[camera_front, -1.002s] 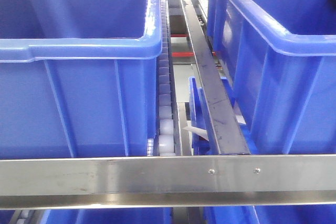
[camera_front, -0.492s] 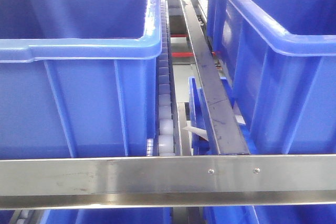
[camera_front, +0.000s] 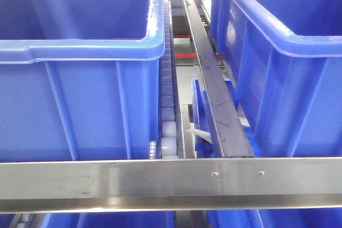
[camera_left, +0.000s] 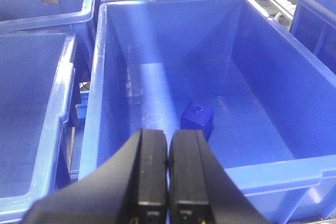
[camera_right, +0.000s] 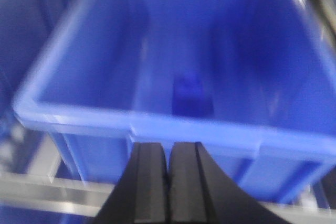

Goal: Pick and sort blue part to right shelf

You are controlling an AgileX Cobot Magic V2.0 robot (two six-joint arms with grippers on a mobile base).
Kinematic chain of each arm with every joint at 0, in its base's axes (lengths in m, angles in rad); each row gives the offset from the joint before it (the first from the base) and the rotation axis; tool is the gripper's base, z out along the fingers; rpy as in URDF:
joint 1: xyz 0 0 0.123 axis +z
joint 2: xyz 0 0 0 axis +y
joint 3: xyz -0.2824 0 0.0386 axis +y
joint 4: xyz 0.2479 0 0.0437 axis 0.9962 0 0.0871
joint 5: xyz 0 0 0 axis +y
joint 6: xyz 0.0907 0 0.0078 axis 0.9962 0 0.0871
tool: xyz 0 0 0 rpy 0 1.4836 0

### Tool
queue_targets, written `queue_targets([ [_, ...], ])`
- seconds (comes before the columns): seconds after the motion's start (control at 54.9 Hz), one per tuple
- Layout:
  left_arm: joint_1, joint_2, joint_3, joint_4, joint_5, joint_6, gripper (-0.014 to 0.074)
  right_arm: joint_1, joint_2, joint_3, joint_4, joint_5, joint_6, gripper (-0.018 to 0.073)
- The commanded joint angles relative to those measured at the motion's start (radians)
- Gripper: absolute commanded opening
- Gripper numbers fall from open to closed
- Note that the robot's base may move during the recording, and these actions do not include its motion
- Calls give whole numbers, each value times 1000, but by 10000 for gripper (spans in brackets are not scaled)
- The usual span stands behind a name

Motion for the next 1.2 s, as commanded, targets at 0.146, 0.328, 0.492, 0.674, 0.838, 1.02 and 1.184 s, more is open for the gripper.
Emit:
queue_targets([
  [0.146, 2, 14, -25, 0, -62, -8, 125, -8, -19, -31, 15, -97, -8, 109],
  [0.328, 2, 14, -25, 0, -62, -8, 125, -8, -19, -28, 16, -77, -7, 109],
  [0.492, 2, 14, -25, 0, -62, -8, 125, -8, -19, -28, 16, -73, -7, 109],
  [0.674, 2, 14, -25, 0, -62, -8, 125, -8, -19, -28, 16, -73, -7, 109],
  [0.838, 2, 11, -1, 3, -95, -8, 125, -8, -19, -28, 16, -73, -7, 109],
  [1.02, 2, -59, 221, 40, -389, -8, 125, -8, -19, -28, 16, -73, -7, 109],
  [1.184, 4, -133, 438, 40, -552, -8, 125, -8, -19, -28, 16, -73, -7, 109],
])
